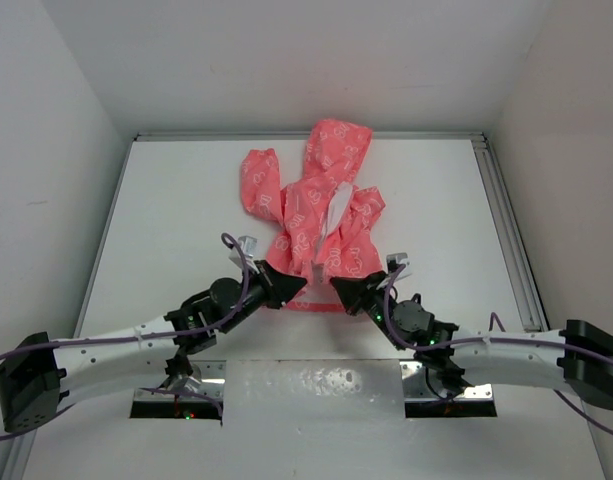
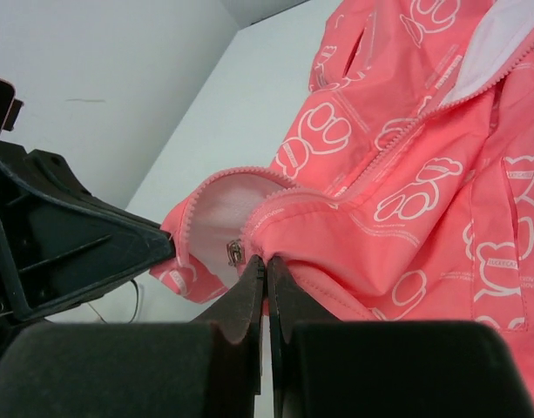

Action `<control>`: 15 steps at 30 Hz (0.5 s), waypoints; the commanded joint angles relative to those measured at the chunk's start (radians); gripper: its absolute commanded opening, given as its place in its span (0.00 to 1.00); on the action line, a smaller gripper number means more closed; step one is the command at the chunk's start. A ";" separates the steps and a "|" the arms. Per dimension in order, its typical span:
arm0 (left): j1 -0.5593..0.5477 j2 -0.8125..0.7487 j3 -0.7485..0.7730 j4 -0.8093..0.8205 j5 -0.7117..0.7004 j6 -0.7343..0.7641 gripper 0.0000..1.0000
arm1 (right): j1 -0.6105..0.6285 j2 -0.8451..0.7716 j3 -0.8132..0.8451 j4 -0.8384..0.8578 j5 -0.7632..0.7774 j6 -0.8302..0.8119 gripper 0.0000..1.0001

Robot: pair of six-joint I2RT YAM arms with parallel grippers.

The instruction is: Zip up the jacket

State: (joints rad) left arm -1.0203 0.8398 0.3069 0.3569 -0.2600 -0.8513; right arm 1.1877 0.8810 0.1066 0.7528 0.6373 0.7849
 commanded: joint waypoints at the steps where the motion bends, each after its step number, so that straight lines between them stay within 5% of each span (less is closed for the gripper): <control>1: 0.002 -0.013 0.034 0.063 -0.059 -0.063 0.00 | 0.001 0.035 -0.001 0.164 0.002 -0.018 0.00; 15: 0.002 0.059 0.018 0.168 -0.081 -0.040 0.00 | 0.004 0.032 -0.021 0.200 -0.027 0.011 0.00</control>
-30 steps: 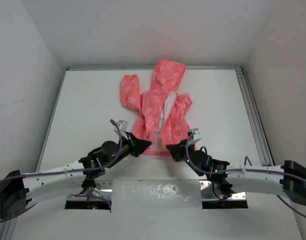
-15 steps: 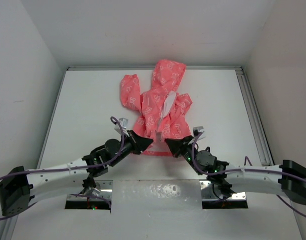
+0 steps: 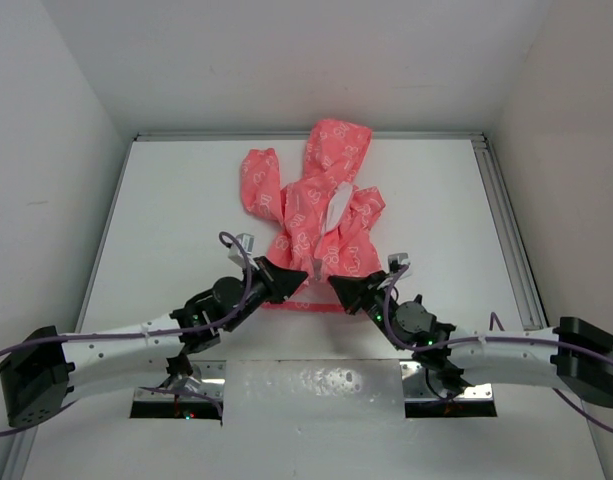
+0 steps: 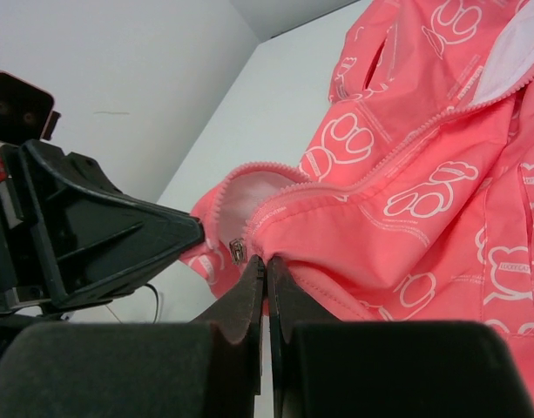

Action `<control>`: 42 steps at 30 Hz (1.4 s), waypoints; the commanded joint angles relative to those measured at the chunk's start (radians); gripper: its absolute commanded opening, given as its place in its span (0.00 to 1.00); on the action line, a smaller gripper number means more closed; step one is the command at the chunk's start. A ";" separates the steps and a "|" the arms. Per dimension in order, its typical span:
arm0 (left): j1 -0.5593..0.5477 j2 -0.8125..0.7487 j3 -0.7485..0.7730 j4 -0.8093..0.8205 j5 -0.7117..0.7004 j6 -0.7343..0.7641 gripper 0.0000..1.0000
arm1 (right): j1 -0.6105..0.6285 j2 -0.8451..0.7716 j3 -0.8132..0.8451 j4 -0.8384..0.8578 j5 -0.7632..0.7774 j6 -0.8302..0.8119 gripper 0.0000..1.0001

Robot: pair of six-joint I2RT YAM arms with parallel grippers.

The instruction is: Zip up the jacket

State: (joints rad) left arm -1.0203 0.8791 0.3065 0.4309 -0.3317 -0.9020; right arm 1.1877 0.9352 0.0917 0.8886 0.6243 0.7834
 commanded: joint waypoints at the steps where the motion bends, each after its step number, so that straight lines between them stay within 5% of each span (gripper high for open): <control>1: 0.002 0.032 0.028 0.091 -0.006 0.014 0.00 | 0.006 -0.027 -0.010 0.067 -0.012 0.014 0.00; 42: 0.002 0.077 0.013 0.183 0.030 0.045 0.00 | 0.004 -0.058 -0.010 0.029 -0.024 0.020 0.00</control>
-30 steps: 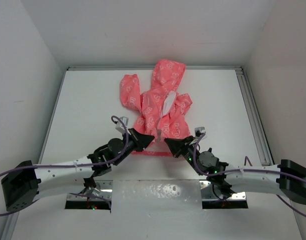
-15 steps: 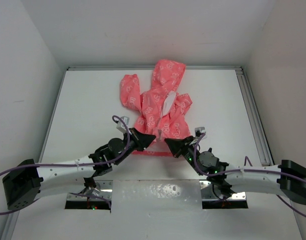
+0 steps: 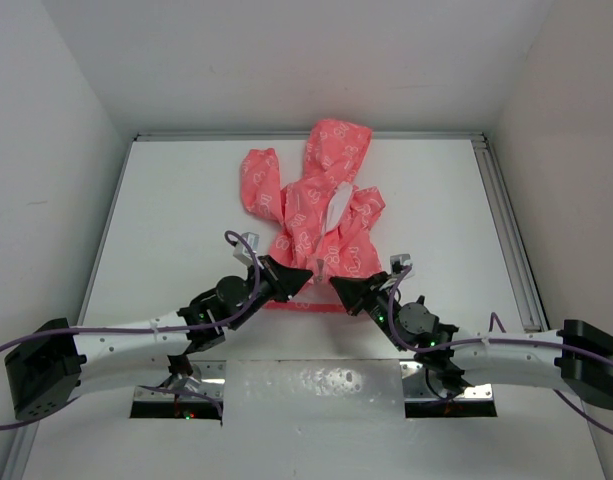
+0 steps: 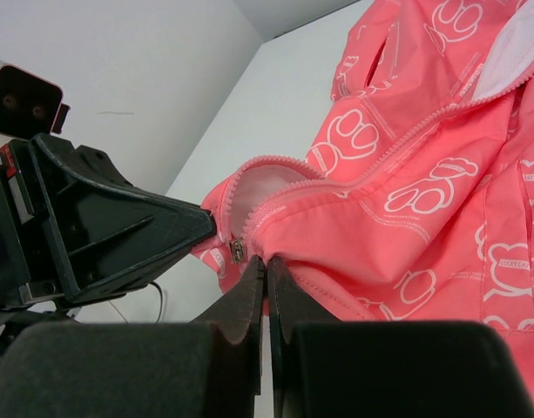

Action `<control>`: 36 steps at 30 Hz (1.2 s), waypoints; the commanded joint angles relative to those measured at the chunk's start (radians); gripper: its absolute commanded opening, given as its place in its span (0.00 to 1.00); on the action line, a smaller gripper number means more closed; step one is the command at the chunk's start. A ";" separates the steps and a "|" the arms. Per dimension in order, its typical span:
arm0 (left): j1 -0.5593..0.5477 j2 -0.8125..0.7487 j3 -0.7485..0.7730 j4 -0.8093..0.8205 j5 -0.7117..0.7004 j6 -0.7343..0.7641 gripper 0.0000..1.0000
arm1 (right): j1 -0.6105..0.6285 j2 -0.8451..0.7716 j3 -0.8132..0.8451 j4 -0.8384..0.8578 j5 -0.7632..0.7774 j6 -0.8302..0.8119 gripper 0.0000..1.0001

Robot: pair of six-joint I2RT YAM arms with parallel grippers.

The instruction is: Zip up the jacket

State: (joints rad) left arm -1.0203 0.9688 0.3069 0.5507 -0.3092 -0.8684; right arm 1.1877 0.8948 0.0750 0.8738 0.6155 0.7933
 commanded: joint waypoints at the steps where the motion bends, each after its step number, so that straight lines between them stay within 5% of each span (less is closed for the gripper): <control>1: 0.002 -0.013 0.014 0.064 0.004 0.011 0.00 | 0.004 -0.017 0.006 0.042 -0.014 0.009 0.00; 36: 0.002 -0.001 0.015 0.066 -0.004 0.022 0.00 | 0.006 -0.050 0.000 0.031 -0.022 0.012 0.00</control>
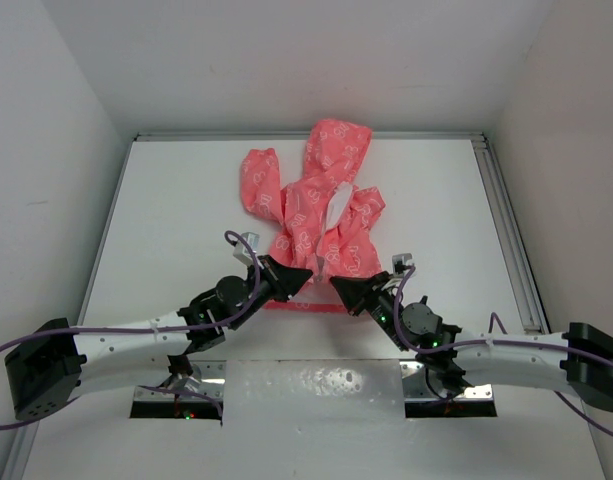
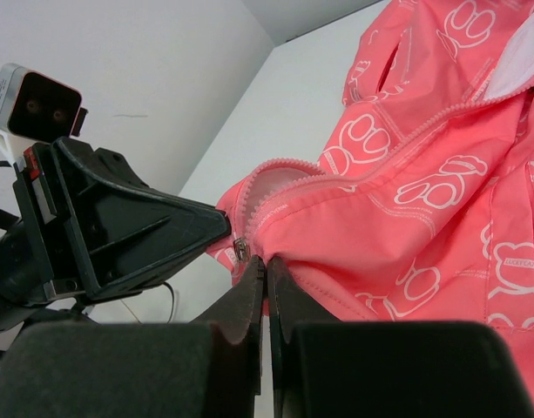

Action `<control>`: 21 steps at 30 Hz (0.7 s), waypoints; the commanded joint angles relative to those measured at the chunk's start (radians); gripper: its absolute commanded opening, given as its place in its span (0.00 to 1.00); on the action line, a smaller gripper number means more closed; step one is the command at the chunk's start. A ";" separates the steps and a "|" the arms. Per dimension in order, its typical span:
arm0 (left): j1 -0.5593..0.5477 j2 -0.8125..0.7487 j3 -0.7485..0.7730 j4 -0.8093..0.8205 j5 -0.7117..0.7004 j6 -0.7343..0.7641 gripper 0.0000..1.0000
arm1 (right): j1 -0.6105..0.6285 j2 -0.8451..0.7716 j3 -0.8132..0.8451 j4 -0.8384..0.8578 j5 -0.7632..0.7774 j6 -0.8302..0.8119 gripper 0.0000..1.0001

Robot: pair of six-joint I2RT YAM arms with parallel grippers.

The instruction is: Zip up the jacket

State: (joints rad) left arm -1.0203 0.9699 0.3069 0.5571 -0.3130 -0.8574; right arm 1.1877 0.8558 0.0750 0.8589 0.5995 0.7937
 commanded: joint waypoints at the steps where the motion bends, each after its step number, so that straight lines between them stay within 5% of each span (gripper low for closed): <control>1: 0.002 -0.002 0.015 0.060 0.002 0.009 0.00 | 0.006 -0.009 0.002 0.046 -0.006 0.010 0.00; 21: 0.002 -0.016 -0.020 0.078 0.071 -0.003 0.00 | 0.006 0.005 0.031 0.052 0.000 0.002 0.00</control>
State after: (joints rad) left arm -1.0203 0.9695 0.2932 0.5785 -0.2691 -0.8619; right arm 1.1877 0.8612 0.0750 0.8593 0.5999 0.7933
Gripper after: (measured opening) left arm 0.009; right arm 0.002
